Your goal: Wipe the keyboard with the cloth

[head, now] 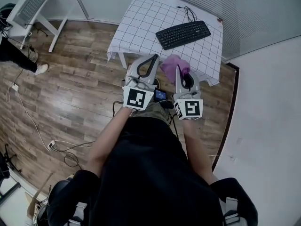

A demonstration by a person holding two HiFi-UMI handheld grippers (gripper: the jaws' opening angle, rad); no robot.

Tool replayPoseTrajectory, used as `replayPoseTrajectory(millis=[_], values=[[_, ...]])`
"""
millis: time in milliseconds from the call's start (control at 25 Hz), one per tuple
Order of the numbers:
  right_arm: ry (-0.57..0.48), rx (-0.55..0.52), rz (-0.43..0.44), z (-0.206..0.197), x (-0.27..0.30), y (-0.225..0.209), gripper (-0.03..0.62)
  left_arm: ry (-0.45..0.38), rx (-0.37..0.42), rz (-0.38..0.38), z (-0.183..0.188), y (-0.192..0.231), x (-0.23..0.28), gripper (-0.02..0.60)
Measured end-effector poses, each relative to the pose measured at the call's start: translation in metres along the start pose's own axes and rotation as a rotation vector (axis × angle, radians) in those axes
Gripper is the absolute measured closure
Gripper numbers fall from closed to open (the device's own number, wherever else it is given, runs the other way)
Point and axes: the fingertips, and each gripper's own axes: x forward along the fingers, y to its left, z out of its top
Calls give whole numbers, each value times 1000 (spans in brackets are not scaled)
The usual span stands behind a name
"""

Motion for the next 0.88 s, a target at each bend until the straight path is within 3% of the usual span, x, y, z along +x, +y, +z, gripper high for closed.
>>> replayPoseTrajectory(millis=[360, 720, 880], values=[[25, 17, -22, -15, 17, -14, 566, 22, -12, 24, -12, 17, 6, 581], [48, 16, -13, -24, 20, -18, 566, 31, 36, 12, -26, 19, 10, 581], [58, 28, 1, -29, 21, -18, 566, 56, -18, -3, -29, 19, 7, 581]])
